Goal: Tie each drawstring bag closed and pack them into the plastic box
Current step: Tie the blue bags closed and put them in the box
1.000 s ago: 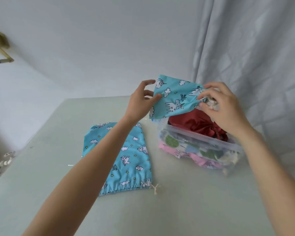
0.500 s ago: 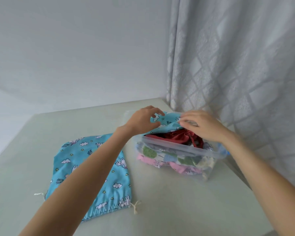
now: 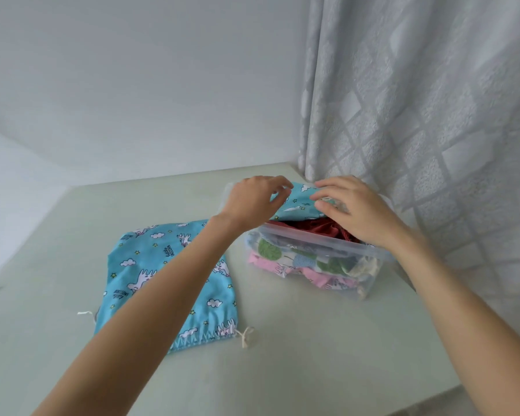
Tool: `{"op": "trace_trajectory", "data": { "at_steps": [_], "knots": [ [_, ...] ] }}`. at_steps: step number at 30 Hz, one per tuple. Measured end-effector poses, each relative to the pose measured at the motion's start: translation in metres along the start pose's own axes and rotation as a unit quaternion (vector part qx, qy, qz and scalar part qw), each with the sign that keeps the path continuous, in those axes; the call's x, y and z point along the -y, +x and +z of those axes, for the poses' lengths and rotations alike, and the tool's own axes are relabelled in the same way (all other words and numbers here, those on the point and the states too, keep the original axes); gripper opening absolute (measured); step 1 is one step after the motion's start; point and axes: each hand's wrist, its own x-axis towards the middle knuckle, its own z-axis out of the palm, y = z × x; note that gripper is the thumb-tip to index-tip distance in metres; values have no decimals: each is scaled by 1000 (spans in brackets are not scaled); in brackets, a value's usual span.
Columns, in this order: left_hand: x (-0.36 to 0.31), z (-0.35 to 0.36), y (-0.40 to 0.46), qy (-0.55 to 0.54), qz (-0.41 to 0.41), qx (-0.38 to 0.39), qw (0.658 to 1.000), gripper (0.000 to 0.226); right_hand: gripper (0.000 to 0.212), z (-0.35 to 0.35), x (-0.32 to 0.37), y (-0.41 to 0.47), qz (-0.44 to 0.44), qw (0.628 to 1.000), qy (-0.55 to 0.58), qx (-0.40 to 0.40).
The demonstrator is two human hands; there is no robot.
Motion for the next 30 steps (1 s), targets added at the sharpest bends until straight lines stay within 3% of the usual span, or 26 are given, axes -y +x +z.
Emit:
{"op": "trace_trajectory", "data": {
  "at_steps": [3,6,10,13,15,21,27,30],
  "knots": [
    [3,-20,-34,-6,1,-95,995,26,27,16,39,-6,-54,995,29,-75],
    [16,-36,-79,-24,-39,-111,993,28,24,47,77,-19,-77,992,86,-54],
    [41,-43,-141,-43,-106,-37,993,19,14,101,108,-41,-58,990,101,76],
    [58,-40,-194,-37,-156,55,986,17,34,134,121,-62,-2,980,28,197],
    [68,-39,-230,-39,-185,89,978,22,41,148,123,-73,33,975,6,221],
    [96,-52,-318,-4,-313,76,947,61,15,157,118,-76,71,971,117,193],
    [93,-61,-340,-75,-377,19,923,21,22,155,125,-72,54,953,260,150],
    [95,-65,-344,-93,-383,-1,919,14,23,150,116,-75,79,951,278,108]
  ]
}}
